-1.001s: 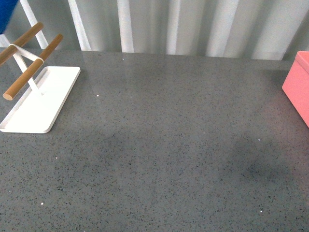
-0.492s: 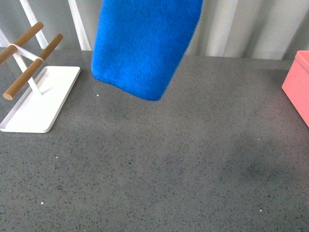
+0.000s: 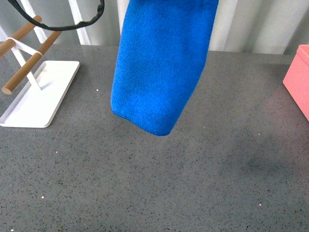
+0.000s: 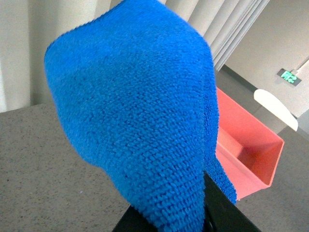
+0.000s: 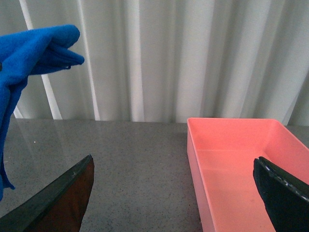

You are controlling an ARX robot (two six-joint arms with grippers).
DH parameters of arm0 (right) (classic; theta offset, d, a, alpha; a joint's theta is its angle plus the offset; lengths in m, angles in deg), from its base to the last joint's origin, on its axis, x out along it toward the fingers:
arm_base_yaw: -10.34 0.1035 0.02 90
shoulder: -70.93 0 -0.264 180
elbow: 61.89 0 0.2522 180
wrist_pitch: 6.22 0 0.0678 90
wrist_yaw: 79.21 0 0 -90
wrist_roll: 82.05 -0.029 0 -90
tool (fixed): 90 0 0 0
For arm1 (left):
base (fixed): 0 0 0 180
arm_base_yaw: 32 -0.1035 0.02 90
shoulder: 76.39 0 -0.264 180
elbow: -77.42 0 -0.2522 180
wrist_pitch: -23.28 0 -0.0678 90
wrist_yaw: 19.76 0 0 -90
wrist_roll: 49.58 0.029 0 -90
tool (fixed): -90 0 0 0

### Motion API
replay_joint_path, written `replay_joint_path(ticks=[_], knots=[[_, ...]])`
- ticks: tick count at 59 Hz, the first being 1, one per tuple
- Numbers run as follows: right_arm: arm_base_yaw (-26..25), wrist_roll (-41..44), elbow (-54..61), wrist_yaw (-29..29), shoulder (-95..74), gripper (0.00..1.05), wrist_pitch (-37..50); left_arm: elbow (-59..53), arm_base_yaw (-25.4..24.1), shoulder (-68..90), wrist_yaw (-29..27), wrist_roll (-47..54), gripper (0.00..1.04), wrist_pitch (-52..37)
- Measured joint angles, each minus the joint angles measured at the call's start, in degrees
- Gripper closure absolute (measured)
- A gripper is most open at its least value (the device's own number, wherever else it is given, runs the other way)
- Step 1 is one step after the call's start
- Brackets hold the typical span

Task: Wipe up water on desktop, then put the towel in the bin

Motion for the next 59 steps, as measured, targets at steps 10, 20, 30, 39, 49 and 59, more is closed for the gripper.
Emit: replay_joint_path(ticks=[10,20,30,39,49,59], knots=[[-0.2,0.2,-0.1,-1.0,-0.2,0.07,-0.3,-0.3,1.4,-1.8,0.4,-1.5,0.99,0.5],[-8.5,5.8,-4.7,-31.0,-10.8,0.07,-10.1,-0.5,2.4,-3.1,0.7,-1.8,0.99,1.2],[-12.3,5.9,-11.9,-39.0,-22.8,0.07,3.1,-0.4,2.9,-3.2,0.2,-1.6,0.99,2.4],[-11.5,5.1,-17.5,-40.4,-37.5,0.07,12.5,-0.1,3.5,-3.2,-0.6,-2.5,0.99,2.3],[-7.1,0.0,-19.6,-41.7,-49.5,0.07,16.6,0.8,4.4,-3.1,-1.3,-5.1,0.99,2.1],[-1.0,-2.7,-19.0,-39.6,-55.5,0.07,22.3,2.1,5.1,-3.1,-1.7,-7.3,0.99,2.1]])
